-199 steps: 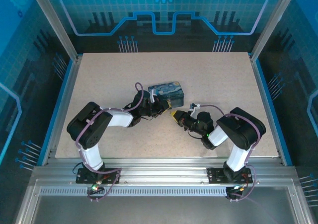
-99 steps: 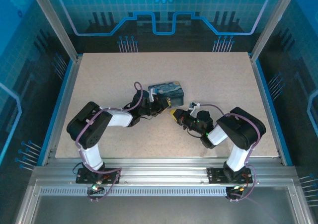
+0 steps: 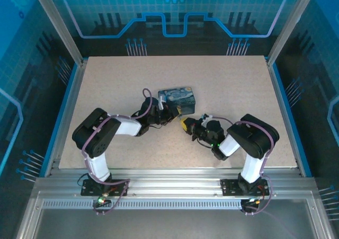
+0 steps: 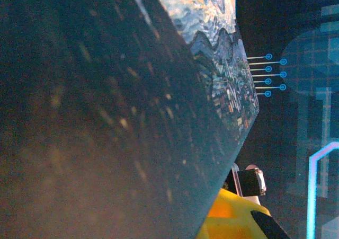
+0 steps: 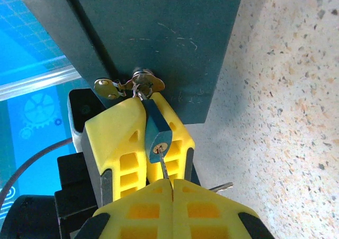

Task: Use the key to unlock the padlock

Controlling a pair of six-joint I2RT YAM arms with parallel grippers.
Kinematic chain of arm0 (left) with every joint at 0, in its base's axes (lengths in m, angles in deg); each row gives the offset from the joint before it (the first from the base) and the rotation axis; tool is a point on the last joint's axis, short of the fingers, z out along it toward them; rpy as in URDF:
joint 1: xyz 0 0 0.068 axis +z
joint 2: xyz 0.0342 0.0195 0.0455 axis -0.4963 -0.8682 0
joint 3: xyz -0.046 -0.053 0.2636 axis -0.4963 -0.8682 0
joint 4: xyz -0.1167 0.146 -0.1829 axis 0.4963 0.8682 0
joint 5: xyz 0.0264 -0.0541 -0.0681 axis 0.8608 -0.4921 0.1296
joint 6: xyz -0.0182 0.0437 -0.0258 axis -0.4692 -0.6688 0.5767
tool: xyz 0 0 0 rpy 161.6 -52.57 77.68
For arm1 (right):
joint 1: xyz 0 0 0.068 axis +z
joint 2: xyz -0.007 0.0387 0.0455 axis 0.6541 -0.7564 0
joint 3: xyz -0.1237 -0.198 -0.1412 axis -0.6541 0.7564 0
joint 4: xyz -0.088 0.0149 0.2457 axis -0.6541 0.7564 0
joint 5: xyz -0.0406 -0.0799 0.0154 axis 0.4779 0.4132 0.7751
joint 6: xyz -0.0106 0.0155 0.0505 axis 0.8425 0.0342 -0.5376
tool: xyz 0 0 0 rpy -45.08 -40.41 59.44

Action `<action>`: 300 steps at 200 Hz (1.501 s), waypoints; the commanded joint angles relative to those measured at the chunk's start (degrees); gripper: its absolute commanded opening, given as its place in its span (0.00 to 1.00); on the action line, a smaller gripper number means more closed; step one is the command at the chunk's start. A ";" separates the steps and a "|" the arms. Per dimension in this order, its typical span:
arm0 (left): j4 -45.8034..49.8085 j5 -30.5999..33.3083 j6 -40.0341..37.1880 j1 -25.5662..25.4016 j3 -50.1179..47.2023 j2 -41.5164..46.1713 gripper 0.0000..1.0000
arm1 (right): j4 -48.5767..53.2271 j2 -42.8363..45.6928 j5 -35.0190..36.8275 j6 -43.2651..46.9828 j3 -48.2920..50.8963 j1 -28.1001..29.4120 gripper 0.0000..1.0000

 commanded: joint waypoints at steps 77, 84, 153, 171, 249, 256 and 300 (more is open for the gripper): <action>-5.87 -4.34 2.20 -0.48 -1.01 1.24 0.00 | -2.28 -4.85 5.60 -0.55 -4.08 0.55 0.00; -6.04 -4.46 2.27 -0.48 -1.01 1.32 0.00 | -2.28 -4.80 5.59 -0.69 -4.37 0.53 0.00; -6.92 -4.88 2.66 -0.12 -1.50 1.81 0.00 | 5.05 1.85 1.46 5.65 -3.99 -3.14 0.00; -6.92 -4.88 2.62 -0.12 -1.41 1.72 0.00 | 10.05 4.01 -0.38 9.99 -4.78 -3.36 0.00; -8.38 -4.35 3.80 -0.11 -1.25 1.53 0.00 | 0.02 -1.93 3.04 4.06 -5.38 -0.56 0.00; -8.55 -4.54 3.87 -0.13 -1.26 1.55 0.00 | -2.21 -3.42 4.01 2.64 -5.57 -0.15 0.00; -8.73 -4.67 3.90 -0.12 -1.52 2.15 0.00 | -2.27 -2.38 9.73 0.08 -5.21 1.37 0.00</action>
